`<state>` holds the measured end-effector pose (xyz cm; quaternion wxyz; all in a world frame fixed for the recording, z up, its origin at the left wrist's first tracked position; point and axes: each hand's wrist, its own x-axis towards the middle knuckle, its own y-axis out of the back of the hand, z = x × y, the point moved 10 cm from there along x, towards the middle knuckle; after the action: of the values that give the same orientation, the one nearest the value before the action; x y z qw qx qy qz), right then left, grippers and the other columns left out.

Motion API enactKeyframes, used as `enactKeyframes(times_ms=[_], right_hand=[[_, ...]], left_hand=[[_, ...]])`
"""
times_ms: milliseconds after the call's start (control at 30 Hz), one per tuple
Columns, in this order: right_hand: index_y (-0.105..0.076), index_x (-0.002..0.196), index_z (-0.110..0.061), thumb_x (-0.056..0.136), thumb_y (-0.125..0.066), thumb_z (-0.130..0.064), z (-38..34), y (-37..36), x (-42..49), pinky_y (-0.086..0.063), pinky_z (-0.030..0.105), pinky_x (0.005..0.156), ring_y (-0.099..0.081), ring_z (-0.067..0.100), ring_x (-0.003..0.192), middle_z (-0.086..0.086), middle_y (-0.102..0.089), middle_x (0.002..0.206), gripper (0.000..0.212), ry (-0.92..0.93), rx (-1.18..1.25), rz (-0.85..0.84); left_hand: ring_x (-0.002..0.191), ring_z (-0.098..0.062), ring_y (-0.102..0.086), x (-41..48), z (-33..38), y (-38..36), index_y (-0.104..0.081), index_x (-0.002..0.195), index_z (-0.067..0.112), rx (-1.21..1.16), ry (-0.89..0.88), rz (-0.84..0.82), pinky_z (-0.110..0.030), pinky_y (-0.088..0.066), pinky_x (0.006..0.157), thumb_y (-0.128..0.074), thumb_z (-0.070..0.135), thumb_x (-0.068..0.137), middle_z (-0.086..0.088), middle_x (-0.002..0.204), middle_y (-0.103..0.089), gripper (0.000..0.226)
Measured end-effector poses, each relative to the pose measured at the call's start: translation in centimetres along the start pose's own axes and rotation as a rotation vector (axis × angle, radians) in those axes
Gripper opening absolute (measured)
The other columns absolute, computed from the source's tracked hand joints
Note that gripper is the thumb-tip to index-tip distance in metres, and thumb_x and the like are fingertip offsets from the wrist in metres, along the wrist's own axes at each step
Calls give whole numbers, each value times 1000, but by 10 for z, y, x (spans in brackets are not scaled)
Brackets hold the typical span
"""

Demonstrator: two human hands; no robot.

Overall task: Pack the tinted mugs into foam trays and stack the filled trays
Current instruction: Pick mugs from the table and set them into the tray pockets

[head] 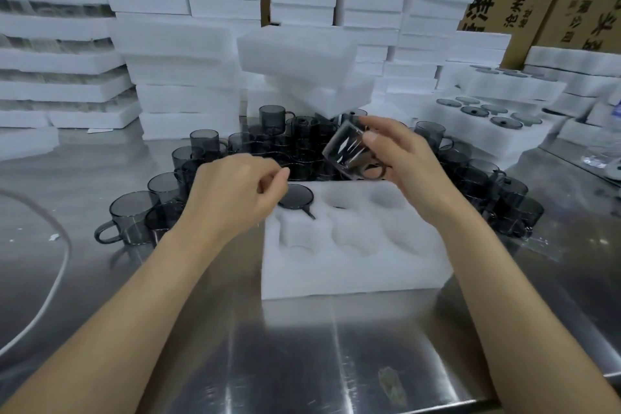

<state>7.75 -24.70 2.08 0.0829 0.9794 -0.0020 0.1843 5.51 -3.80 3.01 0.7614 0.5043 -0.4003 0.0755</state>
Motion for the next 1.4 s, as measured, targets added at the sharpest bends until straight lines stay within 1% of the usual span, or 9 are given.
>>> enactKeyframes(times_ms=[67, 200, 300, 500, 700, 867, 1100, 1300, 1400], right_hand=[[-59, 124, -32, 82, -68, -37, 4, 1, -2, -56, 28, 78, -67, 15, 93, -9, -67, 106, 42, 10, -174, -8], [-59, 121, -40, 81, -71, -40, 12, -9, -3, -46, 18, 77, -61, 10, 88, -15, -61, 107, 42, 42, -478, -50], [-60, 123, -38, 81, -71, -40, 14, -14, -5, -45, 14, 79, -59, 6, 93, -16, -58, 107, 43, 48, -523, -79], [-60, 125, -33, 81, -73, -29, 12, -18, -7, -49, 32, 92, -61, 8, 93, -15, -56, 108, 46, 54, -545, -136], [-63, 124, -29, 77, -72, -40, 25, -21, -7, -45, 37, 98, -57, 9, 102, -10, -58, 102, 49, -10, -714, -206], [-60, 126, -28, 80, -72, -43, 41, -26, -8, -34, 28, 105, -42, 7, 119, -14, -44, 120, 50, -103, -735, -322], [-61, 120, -31, 80, -74, -40, 51, -25, -8, -37, 31, 106, -44, 5, 119, -18, -41, 119, 43, -192, -626, -332], [-66, 117, -30, 83, -72, -34, 54, -21, -5, -34, 23, 102, -47, 1, 116, -20, -46, 116, 35, -194, -556, -319], [-66, 116, -31, 81, -74, -34, 53, -21, -4, -33, 20, 98, -48, 0, 115, -22, -47, 115, 36, -185, -562, -300]], left_hand=[[61, -17, -57, -1, -3, -11, -60, 64, 19, 2, 38, -85, -30, -47, 57, -42, 41, 96, 10, 56, -54, 43], [59, -23, -56, -1, -11, -12, -51, 59, 18, -38, 94, -70, -31, -43, 56, -46, 34, 96, 9, 53, -51, 40], [70, -25, -61, 0, -27, -8, -63, 74, 16, 37, 194, -42, -32, -47, 60, -45, 31, 95, 4, 68, -64, 31], [104, -32, -54, -4, -58, -7, -71, 107, 11, 207, 316, -83, -37, -40, 72, -51, 12, 91, -9, 109, -64, 25], [97, -34, -58, -5, -78, 9, -73, 100, 14, 206, 432, -56, -37, -44, 72, -59, 12, 86, -10, 101, -68, 19], [93, -35, -58, -14, -94, 6, -70, 90, 11, 294, 571, -226, -34, -42, 69, -64, 17, 85, -13, 94, -66, 9], [75, -24, -45, -31, -95, 14, -48, 79, 14, 542, 731, -551, -29, -30, 65, -67, 57, 82, -3, 70, -45, 47], [71, -21, -49, -36, -73, 5, -50, 73, 18, 515, 652, -645, -30, -29, 66, -68, 13, 82, -1, 77, -53, 21], [81, -24, -57, -33, -63, 4, -51, 76, 17, 350, 584, -610, -29, -32, 65, -69, 15, 80, 1, 81, -58, 19]])
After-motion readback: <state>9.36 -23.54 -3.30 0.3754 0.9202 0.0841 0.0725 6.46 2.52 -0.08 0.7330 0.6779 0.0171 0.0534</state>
